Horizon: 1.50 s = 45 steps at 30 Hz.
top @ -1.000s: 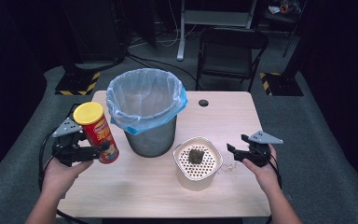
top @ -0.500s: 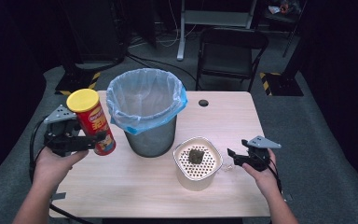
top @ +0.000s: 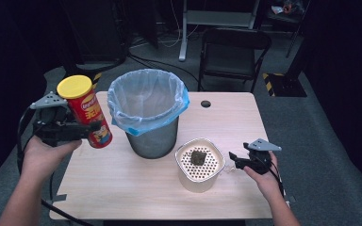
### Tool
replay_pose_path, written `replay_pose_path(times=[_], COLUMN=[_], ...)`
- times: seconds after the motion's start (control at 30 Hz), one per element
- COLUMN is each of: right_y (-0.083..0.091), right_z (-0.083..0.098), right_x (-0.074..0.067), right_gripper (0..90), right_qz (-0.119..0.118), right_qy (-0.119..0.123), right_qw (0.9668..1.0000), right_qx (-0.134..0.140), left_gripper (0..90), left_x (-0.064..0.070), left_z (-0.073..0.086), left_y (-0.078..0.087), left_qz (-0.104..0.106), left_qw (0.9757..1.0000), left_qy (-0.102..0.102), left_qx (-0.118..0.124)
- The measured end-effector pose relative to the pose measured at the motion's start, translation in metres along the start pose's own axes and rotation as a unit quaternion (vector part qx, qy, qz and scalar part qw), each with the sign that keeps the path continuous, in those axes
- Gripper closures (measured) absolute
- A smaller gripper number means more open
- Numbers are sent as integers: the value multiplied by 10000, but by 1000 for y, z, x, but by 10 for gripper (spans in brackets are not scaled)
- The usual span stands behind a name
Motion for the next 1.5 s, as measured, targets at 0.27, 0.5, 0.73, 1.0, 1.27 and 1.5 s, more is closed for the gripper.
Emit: replay_pose_path(times=[0.27, 0.5, 0.73, 1.0, 1.27, 1.5], right_y=[0, 0, 0, 1, 0, 0], right_z=[3, 7, 9, 9, 12, 12], right_x=[-2, -3, -4, -2, -3, 0], right_gripper=[256, 256, 256, 256, 257, 257], right_qz=[43, 50, 73, 106, 82, 105], right_qy=[74, 194, 241, 221, 225, 206], right_qw=[10000, 9997, 9996, 9996, 9996, 9997], right_qx=[-45, -100, -117, -130, -148, -121], left_gripper=[232, 232, 232, 232, 232, 232], left_x=[4, 7, 10, 19, 29, 33], left_z=[-19, -31, -53, -79, -97, -102], left_y=[1, -1, -2, -12, -33, -50], left_qz=[11, 31, 18, 51, 145, 199], left_qw=[10000, 10000, 9998, 9995, 9993, 9992], left_qy=[-73, -88, -211, -321, -321, -354], left_qx=[2, 9, -31, 63, 80, 26])
Point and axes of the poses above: each handheld gripper's, and its own axes: y roughly backward along the jaws, z roughly out of its underside, x roughly to its right, the point moved 9 cm from there along -y, roughly forward along the jaws, and after that the axes turned 12 degrees about x, right-handed, at the moved point
